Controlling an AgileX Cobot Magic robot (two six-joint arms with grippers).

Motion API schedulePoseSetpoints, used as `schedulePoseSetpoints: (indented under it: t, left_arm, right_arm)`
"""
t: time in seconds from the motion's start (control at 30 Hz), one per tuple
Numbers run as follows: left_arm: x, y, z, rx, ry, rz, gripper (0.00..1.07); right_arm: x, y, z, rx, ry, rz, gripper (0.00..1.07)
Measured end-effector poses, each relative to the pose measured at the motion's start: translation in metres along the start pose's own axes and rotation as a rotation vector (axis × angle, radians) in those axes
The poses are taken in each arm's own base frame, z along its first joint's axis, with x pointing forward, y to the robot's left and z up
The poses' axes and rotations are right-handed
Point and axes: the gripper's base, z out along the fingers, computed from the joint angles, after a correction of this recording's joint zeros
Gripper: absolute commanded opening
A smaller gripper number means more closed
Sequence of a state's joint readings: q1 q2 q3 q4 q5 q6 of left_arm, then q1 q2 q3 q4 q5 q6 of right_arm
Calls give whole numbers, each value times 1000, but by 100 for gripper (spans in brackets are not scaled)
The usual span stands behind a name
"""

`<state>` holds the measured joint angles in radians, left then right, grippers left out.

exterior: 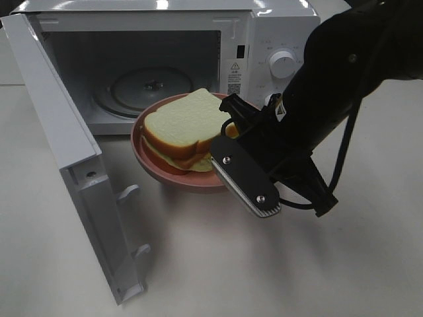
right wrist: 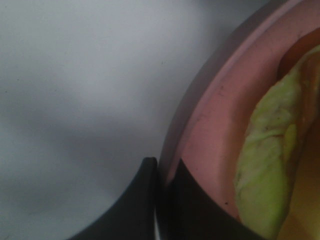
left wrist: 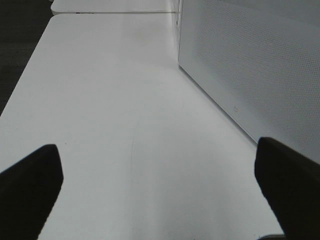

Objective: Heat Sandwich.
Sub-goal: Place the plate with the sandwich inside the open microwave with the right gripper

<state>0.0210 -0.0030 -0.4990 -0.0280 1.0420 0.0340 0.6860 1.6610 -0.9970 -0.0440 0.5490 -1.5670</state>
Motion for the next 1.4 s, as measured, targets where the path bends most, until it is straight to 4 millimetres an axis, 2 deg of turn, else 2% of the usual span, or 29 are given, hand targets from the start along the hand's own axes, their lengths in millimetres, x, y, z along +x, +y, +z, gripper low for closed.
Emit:
schedulePoseSetpoints:
  t: [0.67,1.4]
  left_arm:
    - [0,0,0,0,0,0,101]
    - [0,0,0,0,0,0,101]
  right_arm:
    - [0,-23,5,29,-8,13,1]
    - [0,-62,33,-25,-10,16,0]
